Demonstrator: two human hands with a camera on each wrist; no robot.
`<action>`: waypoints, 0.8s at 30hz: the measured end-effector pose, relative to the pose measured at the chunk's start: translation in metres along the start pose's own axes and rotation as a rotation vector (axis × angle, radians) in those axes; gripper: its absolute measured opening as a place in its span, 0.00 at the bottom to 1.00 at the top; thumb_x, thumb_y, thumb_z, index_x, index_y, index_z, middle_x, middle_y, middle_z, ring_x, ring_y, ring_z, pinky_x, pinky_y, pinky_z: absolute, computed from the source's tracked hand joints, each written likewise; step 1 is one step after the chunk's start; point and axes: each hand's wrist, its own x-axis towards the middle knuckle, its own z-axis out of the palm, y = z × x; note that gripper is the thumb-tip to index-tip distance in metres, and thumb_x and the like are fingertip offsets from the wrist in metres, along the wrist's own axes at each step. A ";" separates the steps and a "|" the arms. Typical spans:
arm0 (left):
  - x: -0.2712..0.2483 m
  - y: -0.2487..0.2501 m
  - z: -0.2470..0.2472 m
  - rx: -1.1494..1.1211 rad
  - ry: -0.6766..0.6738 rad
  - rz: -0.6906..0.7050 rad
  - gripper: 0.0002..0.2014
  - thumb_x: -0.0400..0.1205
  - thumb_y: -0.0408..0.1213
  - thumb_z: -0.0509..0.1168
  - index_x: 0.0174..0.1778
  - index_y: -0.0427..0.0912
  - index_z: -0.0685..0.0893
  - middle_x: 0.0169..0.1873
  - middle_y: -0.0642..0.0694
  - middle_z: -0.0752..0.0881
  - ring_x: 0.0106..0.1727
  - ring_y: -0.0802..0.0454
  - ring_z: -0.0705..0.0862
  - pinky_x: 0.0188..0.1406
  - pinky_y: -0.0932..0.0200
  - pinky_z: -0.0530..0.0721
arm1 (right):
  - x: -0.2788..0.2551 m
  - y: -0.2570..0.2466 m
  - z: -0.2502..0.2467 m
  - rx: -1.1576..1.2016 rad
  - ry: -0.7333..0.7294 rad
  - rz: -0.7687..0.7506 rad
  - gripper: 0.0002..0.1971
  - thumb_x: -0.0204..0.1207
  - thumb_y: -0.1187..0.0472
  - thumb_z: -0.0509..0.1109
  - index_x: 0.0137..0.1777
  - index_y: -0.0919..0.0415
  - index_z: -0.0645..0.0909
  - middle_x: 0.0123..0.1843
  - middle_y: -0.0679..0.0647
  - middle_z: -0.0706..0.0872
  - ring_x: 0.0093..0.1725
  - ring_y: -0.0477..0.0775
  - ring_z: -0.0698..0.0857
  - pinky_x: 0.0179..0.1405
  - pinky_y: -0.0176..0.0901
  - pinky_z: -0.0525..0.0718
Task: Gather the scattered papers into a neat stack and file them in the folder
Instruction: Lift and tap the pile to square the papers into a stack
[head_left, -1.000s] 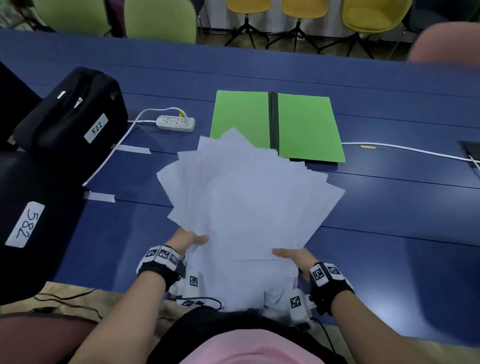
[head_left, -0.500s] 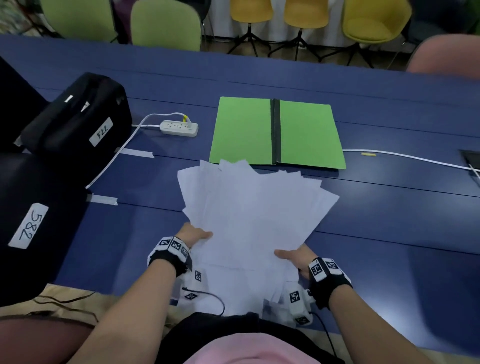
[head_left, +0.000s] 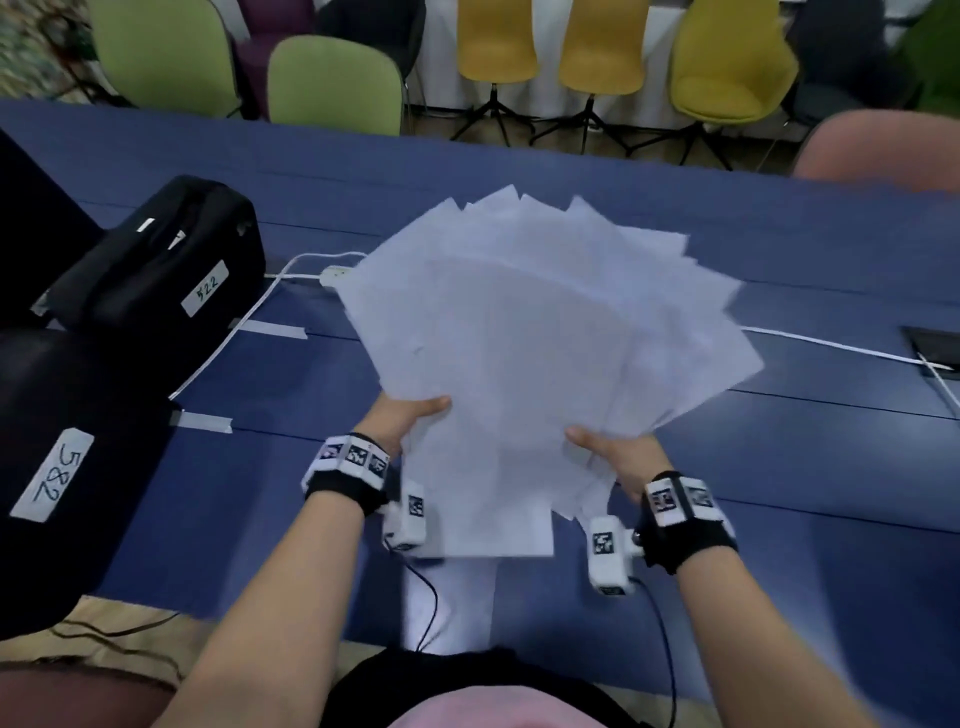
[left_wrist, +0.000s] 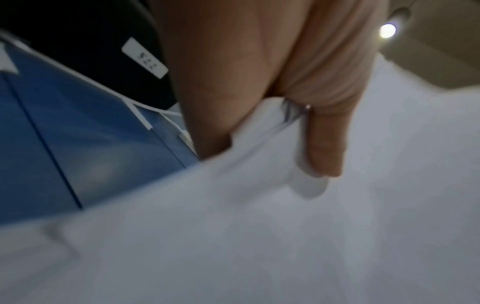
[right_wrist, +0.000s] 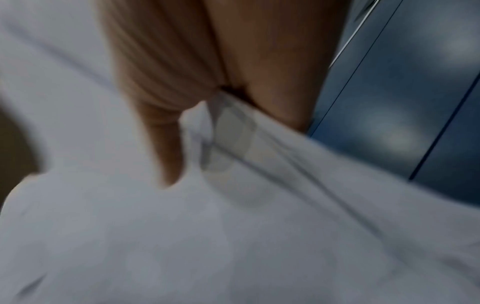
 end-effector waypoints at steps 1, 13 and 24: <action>-0.002 -0.001 0.014 0.008 0.020 0.043 0.27 0.73 0.28 0.76 0.67 0.34 0.78 0.58 0.42 0.85 0.56 0.46 0.86 0.57 0.55 0.84 | 0.003 -0.002 0.008 0.019 0.103 -0.011 0.33 0.64 0.59 0.82 0.66 0.70 0.74 0.54 0.57 0.83 0.41 0.51 0.83 0.30 0.35 0.81; -0.015 0.030 0.017 -0.042 -0.029 0.219 0.20 0.70 0.26 0.78 0.56 0.41 0.84 0.52 0.46 0.89 0.43 0.64 0.90 0.43 0.70 0.87 | 0.002 -0.031 -0.020 -0.093 0.123 -0.006 0.22 0.63 0.43 0.79 0.55 0.52 0.86 0.58 0.52 0.83 0.54 0.50 0.79 0.56 0.40 0.76; 0.009 0.023 -0.006 -0.067 -0.079 0.194 0.40 0.55 0.33 0.84 0.65 0.34 0.81 0.60 0.38 0.88 0.61 0.42 0.87 0.63 0.47 0.83 | 0.003 -0.028 -0.027 -0.112 -0.012 0.080 0.23 0.70 0.51 0.76 0.65 0.54 0.83 0.58 0.47 0.79 0.66 0.47 0.74 0.67 0.39 0.65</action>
